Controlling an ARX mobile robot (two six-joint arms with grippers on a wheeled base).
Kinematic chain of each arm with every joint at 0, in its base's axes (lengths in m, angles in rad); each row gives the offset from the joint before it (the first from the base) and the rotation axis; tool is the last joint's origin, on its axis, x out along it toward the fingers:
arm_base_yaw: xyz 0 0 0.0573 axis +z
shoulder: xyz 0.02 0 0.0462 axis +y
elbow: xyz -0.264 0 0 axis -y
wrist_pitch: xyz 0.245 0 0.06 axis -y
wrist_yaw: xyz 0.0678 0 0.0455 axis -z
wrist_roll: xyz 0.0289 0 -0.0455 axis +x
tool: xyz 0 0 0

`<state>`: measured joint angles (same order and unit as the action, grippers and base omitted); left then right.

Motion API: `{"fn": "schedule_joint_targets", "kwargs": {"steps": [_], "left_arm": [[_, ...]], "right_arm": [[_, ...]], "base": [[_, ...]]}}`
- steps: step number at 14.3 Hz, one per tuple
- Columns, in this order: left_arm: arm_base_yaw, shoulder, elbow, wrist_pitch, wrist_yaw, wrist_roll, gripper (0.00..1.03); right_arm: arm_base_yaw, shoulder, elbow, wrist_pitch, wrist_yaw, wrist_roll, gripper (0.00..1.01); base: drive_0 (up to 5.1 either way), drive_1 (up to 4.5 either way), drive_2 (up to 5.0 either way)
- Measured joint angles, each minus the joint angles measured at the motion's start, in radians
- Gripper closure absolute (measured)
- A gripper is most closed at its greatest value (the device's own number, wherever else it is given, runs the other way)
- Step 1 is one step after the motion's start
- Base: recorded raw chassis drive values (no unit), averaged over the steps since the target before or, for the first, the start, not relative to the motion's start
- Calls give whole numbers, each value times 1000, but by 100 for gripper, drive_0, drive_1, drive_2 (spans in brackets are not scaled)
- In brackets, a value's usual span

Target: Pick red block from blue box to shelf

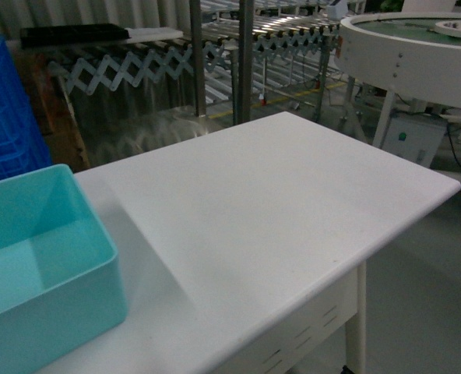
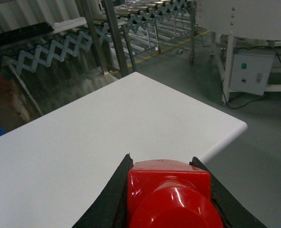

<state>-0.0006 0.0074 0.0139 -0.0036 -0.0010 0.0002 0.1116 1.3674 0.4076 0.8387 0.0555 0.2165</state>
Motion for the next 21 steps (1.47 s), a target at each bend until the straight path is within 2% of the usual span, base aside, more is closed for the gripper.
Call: {"fn": "schedule_joint_targets", "kwargs": {"steps": [21], "left_arm": [[0, 0, 0, 0, 0, 0, 5]], "right_arm": [[0, 0, 0, 0, 0, 0, 74]], "base": [[-153, -153, -153]]}}
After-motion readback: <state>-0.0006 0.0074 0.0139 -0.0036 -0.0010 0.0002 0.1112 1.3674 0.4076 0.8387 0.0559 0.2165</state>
